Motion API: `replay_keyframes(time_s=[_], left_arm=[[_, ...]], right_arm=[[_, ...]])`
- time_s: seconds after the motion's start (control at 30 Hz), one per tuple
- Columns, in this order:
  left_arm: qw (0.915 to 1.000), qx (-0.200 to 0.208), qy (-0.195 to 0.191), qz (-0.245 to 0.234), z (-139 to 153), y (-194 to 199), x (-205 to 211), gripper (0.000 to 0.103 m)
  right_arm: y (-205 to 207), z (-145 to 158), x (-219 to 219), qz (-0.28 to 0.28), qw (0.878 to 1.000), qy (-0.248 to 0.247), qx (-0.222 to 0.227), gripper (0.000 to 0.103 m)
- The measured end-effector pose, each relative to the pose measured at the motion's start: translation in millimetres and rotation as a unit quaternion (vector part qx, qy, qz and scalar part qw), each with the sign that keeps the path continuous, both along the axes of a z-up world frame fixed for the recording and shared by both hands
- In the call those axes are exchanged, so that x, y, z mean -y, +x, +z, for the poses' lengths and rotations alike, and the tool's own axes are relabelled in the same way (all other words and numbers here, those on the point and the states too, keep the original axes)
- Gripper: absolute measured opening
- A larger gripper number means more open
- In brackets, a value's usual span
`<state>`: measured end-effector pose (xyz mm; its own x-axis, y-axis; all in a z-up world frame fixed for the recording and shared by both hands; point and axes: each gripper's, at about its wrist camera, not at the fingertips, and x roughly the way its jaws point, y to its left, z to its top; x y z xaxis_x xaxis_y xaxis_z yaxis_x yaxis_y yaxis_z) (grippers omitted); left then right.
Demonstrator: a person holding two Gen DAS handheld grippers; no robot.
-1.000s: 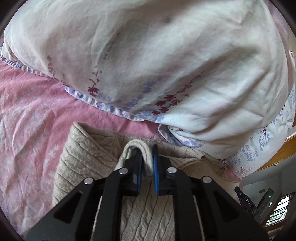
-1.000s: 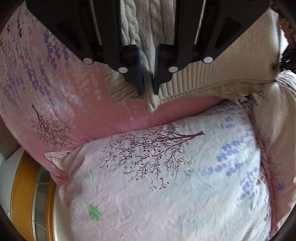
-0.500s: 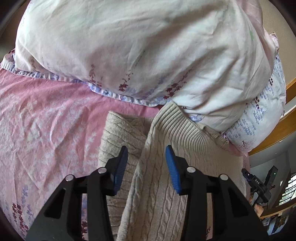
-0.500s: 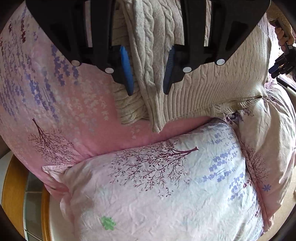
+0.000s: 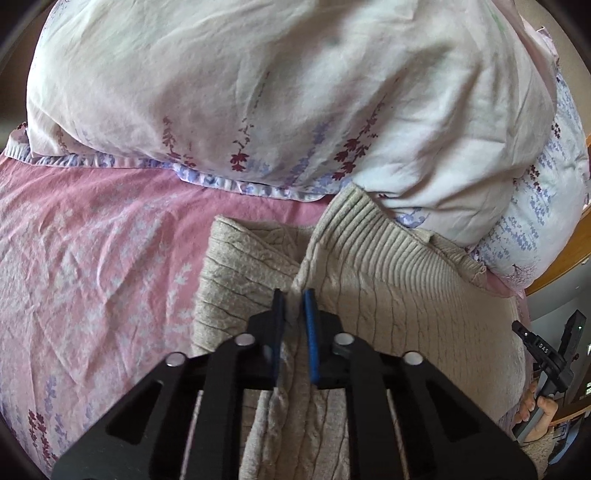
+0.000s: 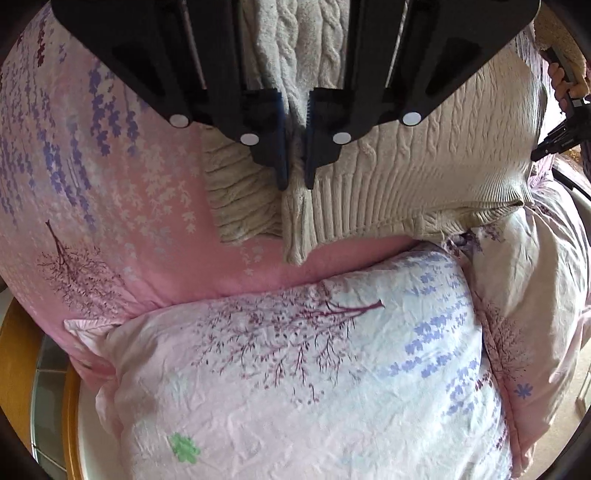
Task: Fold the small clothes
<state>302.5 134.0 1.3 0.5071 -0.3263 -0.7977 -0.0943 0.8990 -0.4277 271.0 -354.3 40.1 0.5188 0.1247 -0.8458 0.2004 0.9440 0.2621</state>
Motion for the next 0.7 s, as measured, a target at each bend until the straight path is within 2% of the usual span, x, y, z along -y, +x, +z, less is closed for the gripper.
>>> replay_keyframes(time_s=[0.13, 0.23, 0.27, 0.33, 0.43, 0.47, 0.6, 0.67, 0.7], left_arm=[[0.9994, 0.03, 0.009, 0.013, 9.4, -12.6, -2.9, 0.004], [0.9977, 0.058, -0.014, 0.032, 21.4, -23.8, -15.2, 0.004], [0.9976, 0.06, -0.012, 0.033, 22.7, -24.7, -18.4, 0.004], [0.9981, 0.049, -0.006, 0.038, 17.0, -22.7, -21.2, 0.004], [0.9987, 0.019, -0.004, 0.048, -3.9, -14.9, -19.1, 0.004], [0.9985, 0.021, 0.001, 0.05, -5.9, -14.1, -17.8, 0.005], [0.9986, 0.028, 0.019, 0.04, 2.8, -14.2, -10.5, 0.01], [0.9976, 0.049, 0.023, 0.042, 14.1, -20.3, -7.5, 0.011], [0.9968, 0.064, 0.024, 0.042, 20.8, -26.2, -9.0, 0.017]], right_arm=[[-1.5, 25.4, 1.8, -0.015, 0.998, 0.01, 0.057, 0.007], [-1.1, 43.8, 4.5, -0.021, 0.995, 0.017, 0.099, 0.007], [0.5, 42.9, 3.8, -0.022, 0.995, 0.009, 0.095, 0.007], [10.8, 27.0, 2.5, -0.028, 0.998, -0.012, 0.057, 0.007], [16.2, -6.6, 6.7, -0.046, 0.999, -0.013, -0.001, 0.007], [16.6, -13.8, 6.7, -0.047, 0.999, -0.009, -0.007, 0.007], [9.7, 0.7, 5.0, -0.041, 0.999, -0.002, -0.005, 0.011], [-3.9, 13.9, 3.9, -0.037, 0.999, 0.004, 0.009, 0.013], [-11.5, 19.2, 2.0, -0.03, 0.999, 0.006, 0.018, 0.014]])
